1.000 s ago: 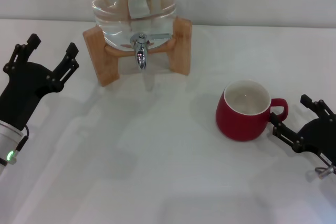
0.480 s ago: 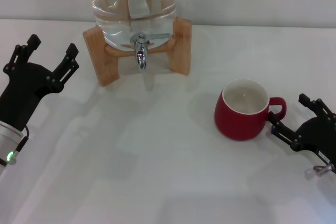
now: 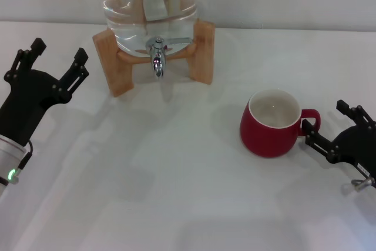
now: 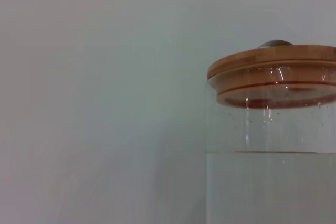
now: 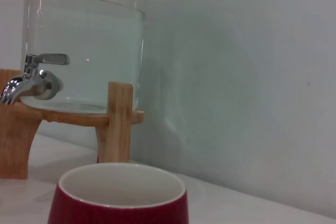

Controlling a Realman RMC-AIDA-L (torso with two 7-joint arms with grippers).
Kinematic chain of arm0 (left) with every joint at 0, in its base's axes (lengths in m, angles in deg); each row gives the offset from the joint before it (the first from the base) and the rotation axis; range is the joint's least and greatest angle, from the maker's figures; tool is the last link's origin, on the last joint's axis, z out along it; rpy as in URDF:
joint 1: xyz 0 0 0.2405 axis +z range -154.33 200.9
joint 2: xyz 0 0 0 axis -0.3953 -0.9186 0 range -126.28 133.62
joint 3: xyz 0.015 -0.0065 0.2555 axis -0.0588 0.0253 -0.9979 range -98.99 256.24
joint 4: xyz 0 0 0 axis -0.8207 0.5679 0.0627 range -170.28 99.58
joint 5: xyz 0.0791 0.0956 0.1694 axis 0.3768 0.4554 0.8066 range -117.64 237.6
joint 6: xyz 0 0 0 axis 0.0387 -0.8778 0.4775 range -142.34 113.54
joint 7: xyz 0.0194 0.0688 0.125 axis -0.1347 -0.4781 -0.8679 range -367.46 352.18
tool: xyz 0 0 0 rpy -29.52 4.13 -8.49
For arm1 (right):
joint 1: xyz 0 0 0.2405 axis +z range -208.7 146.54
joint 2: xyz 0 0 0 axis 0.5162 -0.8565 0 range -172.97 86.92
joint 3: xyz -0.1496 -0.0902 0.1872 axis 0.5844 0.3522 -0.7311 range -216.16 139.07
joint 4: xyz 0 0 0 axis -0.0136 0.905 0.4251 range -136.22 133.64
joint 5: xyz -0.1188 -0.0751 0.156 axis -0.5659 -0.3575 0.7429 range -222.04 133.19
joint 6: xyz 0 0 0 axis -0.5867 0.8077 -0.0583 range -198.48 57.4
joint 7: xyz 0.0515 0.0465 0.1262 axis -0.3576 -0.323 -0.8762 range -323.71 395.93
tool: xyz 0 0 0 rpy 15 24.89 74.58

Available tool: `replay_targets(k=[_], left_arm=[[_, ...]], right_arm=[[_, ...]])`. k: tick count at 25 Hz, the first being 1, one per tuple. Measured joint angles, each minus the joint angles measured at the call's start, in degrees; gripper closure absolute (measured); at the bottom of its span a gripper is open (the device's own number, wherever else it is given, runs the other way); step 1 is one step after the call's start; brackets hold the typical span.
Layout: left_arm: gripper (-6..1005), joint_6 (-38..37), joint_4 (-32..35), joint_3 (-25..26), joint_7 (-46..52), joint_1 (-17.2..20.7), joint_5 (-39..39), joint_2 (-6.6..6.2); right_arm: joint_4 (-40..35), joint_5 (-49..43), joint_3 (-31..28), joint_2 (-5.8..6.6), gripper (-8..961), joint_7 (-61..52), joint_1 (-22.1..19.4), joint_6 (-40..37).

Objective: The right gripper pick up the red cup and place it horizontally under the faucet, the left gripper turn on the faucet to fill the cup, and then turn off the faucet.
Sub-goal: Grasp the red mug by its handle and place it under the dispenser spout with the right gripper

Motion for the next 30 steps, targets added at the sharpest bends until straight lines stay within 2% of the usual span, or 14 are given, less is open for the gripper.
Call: replay_targets(k=[21,30], left_arm=[[109,0.10,0.00,-0.09,0.15,-0.16,0.00,0.00],[109,0.02,0.00,-0.09,0.14,-0.16,0.00,0.03]], right_arm=[[-0.09,0.00,-2.21,-0.09,101,0.00,0.68,1.53],[-0.08,-0.04,-2.20,-0.09,152,0.00,0.68,1.55]])
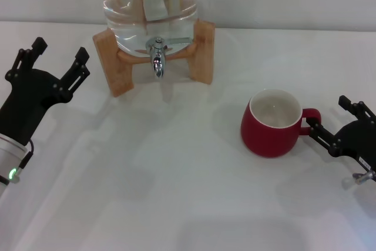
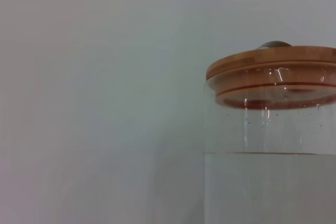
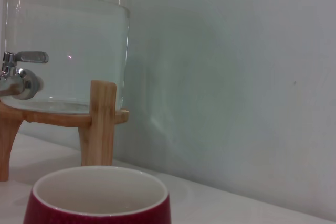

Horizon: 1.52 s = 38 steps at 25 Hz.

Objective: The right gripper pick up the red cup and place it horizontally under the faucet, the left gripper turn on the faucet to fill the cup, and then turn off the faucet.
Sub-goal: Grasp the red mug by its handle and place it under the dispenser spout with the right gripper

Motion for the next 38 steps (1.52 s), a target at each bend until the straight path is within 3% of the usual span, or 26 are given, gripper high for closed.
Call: replay_targets(k=[13,18,27,38], left_arm=[[109,-0.03,0.00,0.00,-0.01,0.00,0.00,0.06],[109,-0.02,0.00,0.00,-0.02,0.00,0.00,0.06],[109,-0.02,0.00,0.00,-0.06,0.00,0.00,0.06],[108,-0.02,0.00,0.00,-0.07,0.11,0.00,0.06]], right_arm=[[-0.01,0.04,0.00,0.01,196,0.00,0.00,-0.02],[0.00,0.04,0.00,0.01,267,0.00,0.00,-0.03],[0.15,0.04,0.00,0.01,489,0.00,0.20,0.67],[0.51,-0.45,0.18,-0.08,558,0.00,1.07,1.96]])
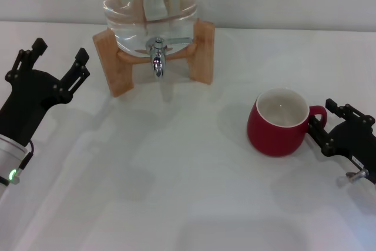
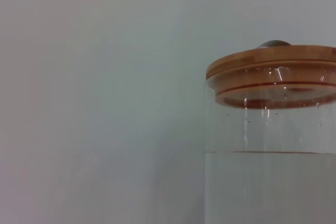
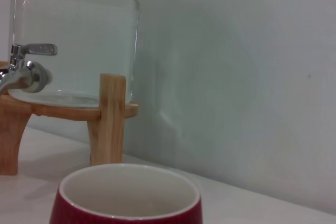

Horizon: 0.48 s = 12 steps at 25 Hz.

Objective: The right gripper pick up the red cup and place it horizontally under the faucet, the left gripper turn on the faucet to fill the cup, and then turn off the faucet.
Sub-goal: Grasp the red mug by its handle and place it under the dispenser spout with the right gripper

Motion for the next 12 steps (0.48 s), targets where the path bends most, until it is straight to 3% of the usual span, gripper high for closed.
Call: replay_targets(k=[12], left_arm=[[108,0.00,0.00,0.00,0.02,0.01,0.00,0.00]], right_arm=[[0.01,-0.05,-0.18,0.00,633,0.00,0.08,0.05]])
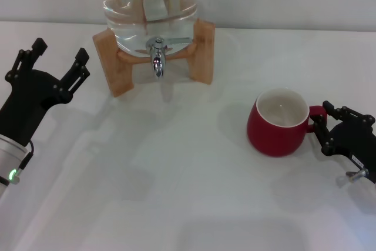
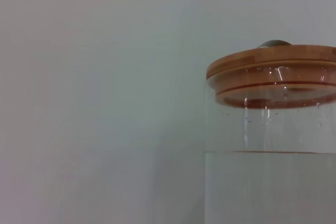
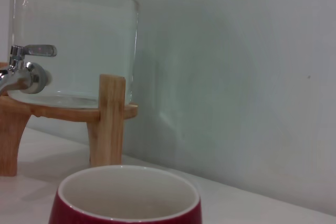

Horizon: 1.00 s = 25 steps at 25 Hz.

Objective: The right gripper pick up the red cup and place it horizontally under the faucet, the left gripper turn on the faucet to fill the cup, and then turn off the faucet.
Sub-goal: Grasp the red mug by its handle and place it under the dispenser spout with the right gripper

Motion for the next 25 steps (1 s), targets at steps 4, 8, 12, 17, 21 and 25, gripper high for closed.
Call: replay_targets(k=[4,8,12,17,21,25], left_arm=[[108,0.00,0.00,0.00,-0.01,-0.03,0.00,0.00],[108,-0.02,0.00,0.00,-0.02,-0.09,0.00,0.00],[108,-0.05,0.00,0.00,-0.02,-0.13,0.00,0.00],[108,-0.09,0.00,0.00,-0.02,-0.12,0.00,0.00],[108,-0.40,0.00,0.00,-0.01,-0.12,0.00,0.00],[108,-0.80,0.00,0.00,0.03,-0.12,0.00,-0.04]], right_arm=[[-0.01,0.01,0.09,0.01,658,0.09,0.00,-0.21],[-0.01,0.01,0.27,0.01,840,0.52,0.00,-0.36],[0.00,0.00,0.33,0.01,840,0.78,0.02,-0.44],[0.00,-0.09,0.36,0.00,840,0.88,0.06,-0.72],[0.19,-0.09,0.34,0.00,841,0.89,0.09,-1.74],[0.77,-0.10,0.21,0.00,841,0.88,0.29,-1.86]])
